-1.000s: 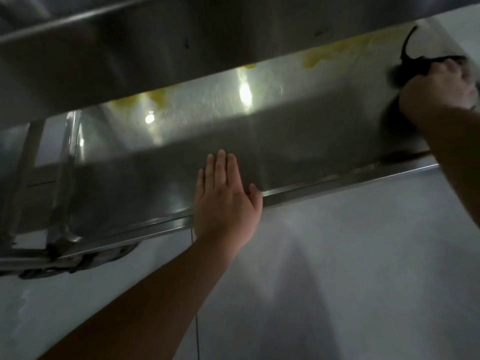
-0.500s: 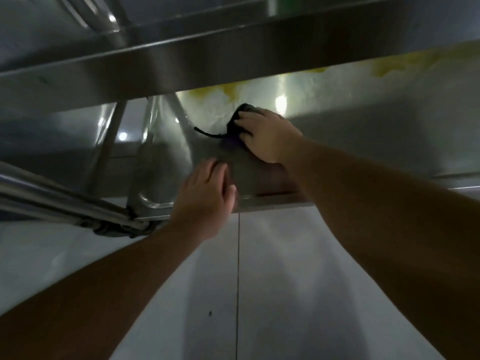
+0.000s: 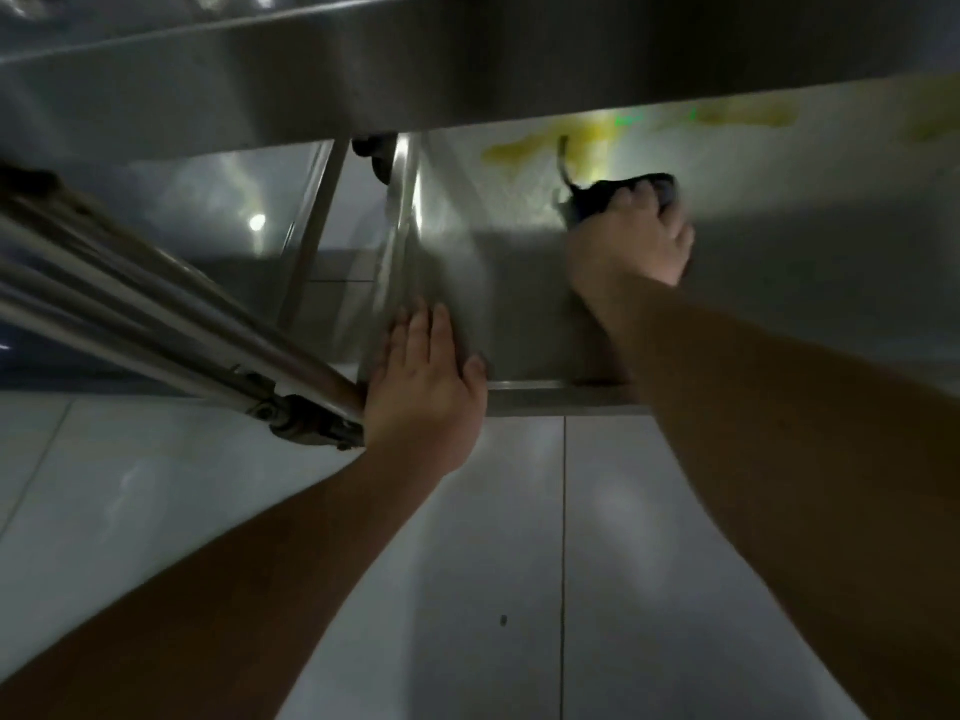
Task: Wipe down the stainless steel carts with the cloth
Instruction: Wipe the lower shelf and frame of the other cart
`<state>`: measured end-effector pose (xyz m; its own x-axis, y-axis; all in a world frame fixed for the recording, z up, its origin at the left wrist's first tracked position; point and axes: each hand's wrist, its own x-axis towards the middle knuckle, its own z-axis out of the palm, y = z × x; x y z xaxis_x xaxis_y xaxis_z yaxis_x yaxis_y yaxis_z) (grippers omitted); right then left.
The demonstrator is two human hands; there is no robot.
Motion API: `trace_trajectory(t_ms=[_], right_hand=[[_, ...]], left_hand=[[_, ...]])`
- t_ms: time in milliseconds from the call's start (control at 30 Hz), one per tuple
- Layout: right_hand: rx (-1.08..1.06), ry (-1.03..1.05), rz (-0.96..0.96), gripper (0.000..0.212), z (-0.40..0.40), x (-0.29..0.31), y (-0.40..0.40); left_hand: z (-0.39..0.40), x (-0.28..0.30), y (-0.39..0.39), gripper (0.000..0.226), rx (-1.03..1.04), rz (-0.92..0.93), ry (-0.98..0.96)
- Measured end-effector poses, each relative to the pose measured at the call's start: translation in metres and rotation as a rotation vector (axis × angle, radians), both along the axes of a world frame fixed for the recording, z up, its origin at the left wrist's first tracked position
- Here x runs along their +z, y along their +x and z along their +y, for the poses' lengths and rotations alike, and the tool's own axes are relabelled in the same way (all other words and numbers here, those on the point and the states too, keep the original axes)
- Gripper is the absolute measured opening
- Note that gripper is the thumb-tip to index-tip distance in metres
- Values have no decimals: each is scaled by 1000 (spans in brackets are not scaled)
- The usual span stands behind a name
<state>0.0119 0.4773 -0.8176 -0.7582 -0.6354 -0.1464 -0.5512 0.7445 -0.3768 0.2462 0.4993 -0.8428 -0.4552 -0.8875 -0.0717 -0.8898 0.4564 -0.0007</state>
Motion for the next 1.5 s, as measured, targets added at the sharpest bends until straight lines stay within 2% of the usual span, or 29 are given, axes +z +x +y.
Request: trace_trajectory(t_ms=[100,233,300,333,400,467,533,600,667,800,867,1033,1100,1200,1333,1433,1500], right_hand=[[297,10,-17,63,-54,1,67],[873,3,-31,47,-101,9,119],[1018,-30,-7,45,-100,7,115],[1023,-70,-7,46,-94,5,107],[892,-157,11,47,-77,-2,82],[621,-209,79,47,-59,-10,44],[353,-191,120,48,-42,-15,5],[217,-134,93,52,-33,-15,-14],[238,-102,79,54,-32,-15,-12],[665,-99,48,55,-30,-12,29],[794,-76,42,54,-16,-12,43],[882,-58,-16,52,55,-11,30],[886,-29,-6,52,97,-11,1],[750,-10,23,48,156,-7,-73],[343,7,71,48,215,-1,-163],[8,24,82,54,217,-5,-157],[-8,-1,83,53,204,-7,-119]], left_hand=[[1,0,-2,72,14,49,25],[-2,-3,-1,88,-37,-30,67],[0,-4,-1,84,-31,0,66],[0,-3,-1,79,-16,36,63],[1,-3,0,73,-3,70,37],[1,-5,1,72,-17,68,20],[1,-7,0,72,-20,70,18],[1,-8,0,73,-15,83,9],[1,-7,-1,74,-11,88,-5],[4,-6,0,72,1,117,-16],[4,-3,0,71,-9,99,-11],[0,-1,2,70,-82,-80,13],[-1,-2,2,72,-65,-51,21],[-2,2,-1,71,-18,65,96],[-1,1,-2,72,4,60,63],[0,1,-3,76,20,101,46],[-2,1,-3,80,18,96,48]])
